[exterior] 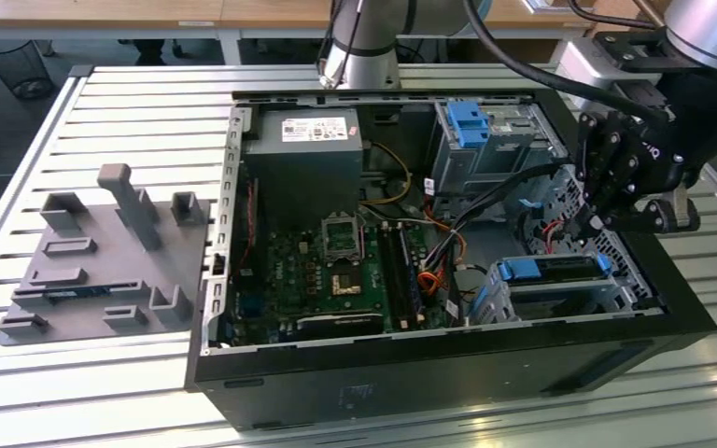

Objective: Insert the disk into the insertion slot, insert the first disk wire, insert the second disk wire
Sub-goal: 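Insert the first disk wire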

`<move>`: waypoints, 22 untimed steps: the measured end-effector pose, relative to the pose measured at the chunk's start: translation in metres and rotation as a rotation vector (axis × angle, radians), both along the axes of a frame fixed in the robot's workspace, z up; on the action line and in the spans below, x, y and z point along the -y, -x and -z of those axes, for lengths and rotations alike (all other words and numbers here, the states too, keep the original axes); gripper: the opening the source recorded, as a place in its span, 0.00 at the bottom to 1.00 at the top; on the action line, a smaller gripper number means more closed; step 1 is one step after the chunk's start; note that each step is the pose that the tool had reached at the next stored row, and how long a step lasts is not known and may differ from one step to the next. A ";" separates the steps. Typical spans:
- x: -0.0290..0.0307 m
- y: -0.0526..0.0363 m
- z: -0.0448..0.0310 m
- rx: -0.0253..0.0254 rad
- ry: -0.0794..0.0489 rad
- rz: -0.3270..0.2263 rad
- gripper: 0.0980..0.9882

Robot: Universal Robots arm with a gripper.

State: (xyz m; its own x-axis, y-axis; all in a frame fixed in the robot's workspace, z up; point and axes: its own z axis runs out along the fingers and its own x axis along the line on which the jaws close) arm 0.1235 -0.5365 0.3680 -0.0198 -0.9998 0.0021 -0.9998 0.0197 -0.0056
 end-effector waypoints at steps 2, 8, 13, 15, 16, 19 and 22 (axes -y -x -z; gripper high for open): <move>-0.0012 -0.0022 0.0002 0.0000 0.000 0.003 0.01; -0.0025 -0.0028 0.0023 0.0000 0.000 0.060 0.01; -0.0079 -0.0045 0.0050 0.0000 0.000 0.076 0.08; -0.0122 -0.0063 0.0061 -0.0001 0.000 0.076 0.08; -0.0144 -0.0073 0.0065 -0.0001 0.000 0.076 0.08; -0.0177 -0.0102 0.0076 -0.0002 -0.001 0.083 0.10; -0.0185 -0.0110 0.0090 -0.0001 -0.001 0.111 0.17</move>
